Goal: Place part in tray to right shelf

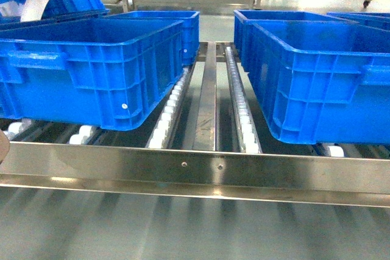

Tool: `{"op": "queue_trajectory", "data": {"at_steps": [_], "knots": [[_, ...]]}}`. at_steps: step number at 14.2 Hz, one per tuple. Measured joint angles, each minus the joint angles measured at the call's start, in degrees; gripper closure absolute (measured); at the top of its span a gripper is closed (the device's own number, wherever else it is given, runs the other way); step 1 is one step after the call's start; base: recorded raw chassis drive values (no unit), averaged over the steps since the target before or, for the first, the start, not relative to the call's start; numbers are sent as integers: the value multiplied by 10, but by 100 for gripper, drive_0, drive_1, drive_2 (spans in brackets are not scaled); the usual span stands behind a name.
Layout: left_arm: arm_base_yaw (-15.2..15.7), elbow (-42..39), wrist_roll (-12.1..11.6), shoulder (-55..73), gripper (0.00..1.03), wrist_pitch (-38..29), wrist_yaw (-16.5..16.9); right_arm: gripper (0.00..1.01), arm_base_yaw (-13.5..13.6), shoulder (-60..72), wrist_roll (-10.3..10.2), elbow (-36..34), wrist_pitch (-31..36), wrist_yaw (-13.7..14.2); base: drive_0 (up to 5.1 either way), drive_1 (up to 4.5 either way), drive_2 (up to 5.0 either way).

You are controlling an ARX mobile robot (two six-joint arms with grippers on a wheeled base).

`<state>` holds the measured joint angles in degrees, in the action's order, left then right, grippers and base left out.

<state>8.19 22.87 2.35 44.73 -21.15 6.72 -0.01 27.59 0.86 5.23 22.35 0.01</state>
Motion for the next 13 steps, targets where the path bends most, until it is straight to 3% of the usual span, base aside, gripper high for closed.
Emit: {"op": "queue_trajectory", "data": {"at_steps": [5,6,7,13], "knots": [[-31,-81,-13,-57,91,-18,-12,99,0,-48,0,-21,-32,0,0,0,0],[-44,-103,-13,-72,91,-18,-42,99,0,-63,0,-24,-40,0,0,0,0],[-81,-119,-16,-97,91,-19,-67,99,0,-81,0,-28,-51,0,0,0,0],[-82,-185,-16,-198,91,12,-68,99,0,-155,-1,-45,-103,0,0,0,0]]}}
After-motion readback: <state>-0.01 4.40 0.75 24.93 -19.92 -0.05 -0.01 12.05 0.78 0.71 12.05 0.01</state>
